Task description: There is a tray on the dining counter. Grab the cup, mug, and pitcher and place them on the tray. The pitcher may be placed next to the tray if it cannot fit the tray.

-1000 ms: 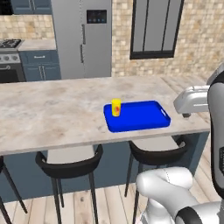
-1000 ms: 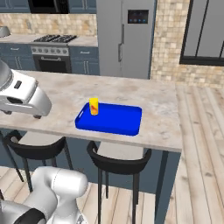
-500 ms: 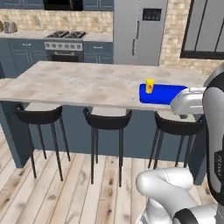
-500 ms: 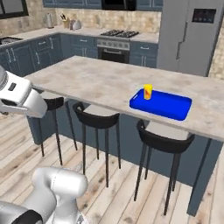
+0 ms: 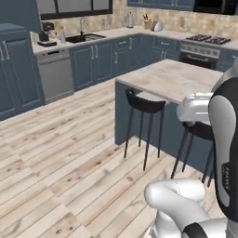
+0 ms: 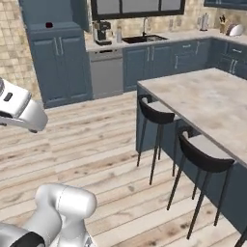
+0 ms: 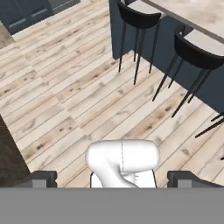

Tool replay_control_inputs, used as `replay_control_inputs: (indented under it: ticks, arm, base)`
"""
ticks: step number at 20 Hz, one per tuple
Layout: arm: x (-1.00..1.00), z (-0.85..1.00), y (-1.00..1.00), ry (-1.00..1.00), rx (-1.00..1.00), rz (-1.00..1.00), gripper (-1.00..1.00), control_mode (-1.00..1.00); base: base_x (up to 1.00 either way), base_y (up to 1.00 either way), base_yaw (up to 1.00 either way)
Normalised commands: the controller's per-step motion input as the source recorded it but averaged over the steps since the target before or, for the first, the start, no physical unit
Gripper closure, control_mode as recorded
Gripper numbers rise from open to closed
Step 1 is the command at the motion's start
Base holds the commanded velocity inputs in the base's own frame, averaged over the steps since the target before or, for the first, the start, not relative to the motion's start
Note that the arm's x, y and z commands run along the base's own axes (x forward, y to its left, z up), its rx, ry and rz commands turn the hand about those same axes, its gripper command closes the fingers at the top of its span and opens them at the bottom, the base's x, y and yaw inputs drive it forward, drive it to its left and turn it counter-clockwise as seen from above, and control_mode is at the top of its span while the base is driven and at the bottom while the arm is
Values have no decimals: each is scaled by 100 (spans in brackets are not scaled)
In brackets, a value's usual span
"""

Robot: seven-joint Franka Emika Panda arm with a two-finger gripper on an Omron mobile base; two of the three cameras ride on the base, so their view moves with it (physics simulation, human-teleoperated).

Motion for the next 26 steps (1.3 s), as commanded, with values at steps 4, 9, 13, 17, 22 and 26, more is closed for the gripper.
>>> replay_control_inputs:
  ticks: [4,9,13,17,22,26]
  arm:
    - [0,0,0,0,0,0,-100,100]
    - [0,0,0,0,0,0,-100,100]
    - [0,0,0,0,0,0,-100,100]
    - [0,0,0,0,0,0,-100,100]
    - [0,0,0,0,0,0,-100,100]
    - [0,0,0,0,0,0,-100,100]
  base:
    - [7,31,92]
    - [72,7,59]
    - [99,-5,-2]
    - [100,5,-17]
    - [100,13,0]
    - [100,10,16]
